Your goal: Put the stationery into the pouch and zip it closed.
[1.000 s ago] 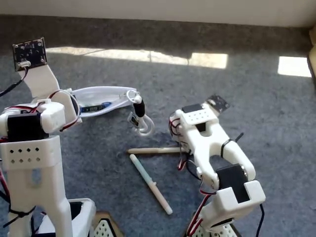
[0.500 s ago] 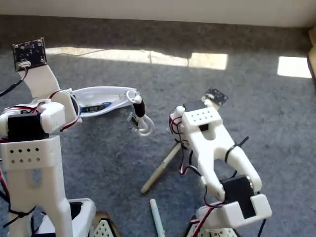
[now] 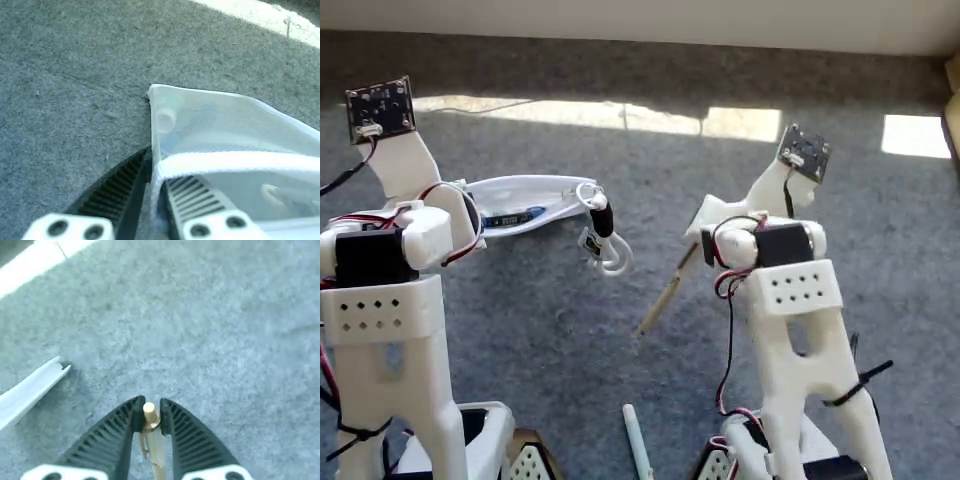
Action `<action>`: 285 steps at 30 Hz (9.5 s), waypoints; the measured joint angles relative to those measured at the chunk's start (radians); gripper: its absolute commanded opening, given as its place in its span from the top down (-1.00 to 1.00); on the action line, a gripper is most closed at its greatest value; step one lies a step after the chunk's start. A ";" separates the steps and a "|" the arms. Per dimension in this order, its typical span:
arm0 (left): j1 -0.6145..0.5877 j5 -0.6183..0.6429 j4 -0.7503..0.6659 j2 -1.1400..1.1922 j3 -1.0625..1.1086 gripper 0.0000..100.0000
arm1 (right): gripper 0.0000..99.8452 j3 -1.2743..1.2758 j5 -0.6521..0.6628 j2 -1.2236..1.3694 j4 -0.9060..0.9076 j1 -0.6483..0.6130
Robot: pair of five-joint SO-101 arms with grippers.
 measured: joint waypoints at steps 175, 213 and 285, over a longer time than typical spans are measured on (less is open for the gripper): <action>0.055 0.000 0.000 0.005 -0.023 0.99 | 0.99 0.491 -0.147 0.299 -0.031 -0.967; 0.055 0.000 0.000 0.005 -0.023 0.99 | 0.99 0.218 0.500 -0.516 -0.034 -0.302; 0.055 0.000 0.000 0.005 -0.023 0.99 | 0.58 0.219 1.112 -0.262 -0.726 -0.582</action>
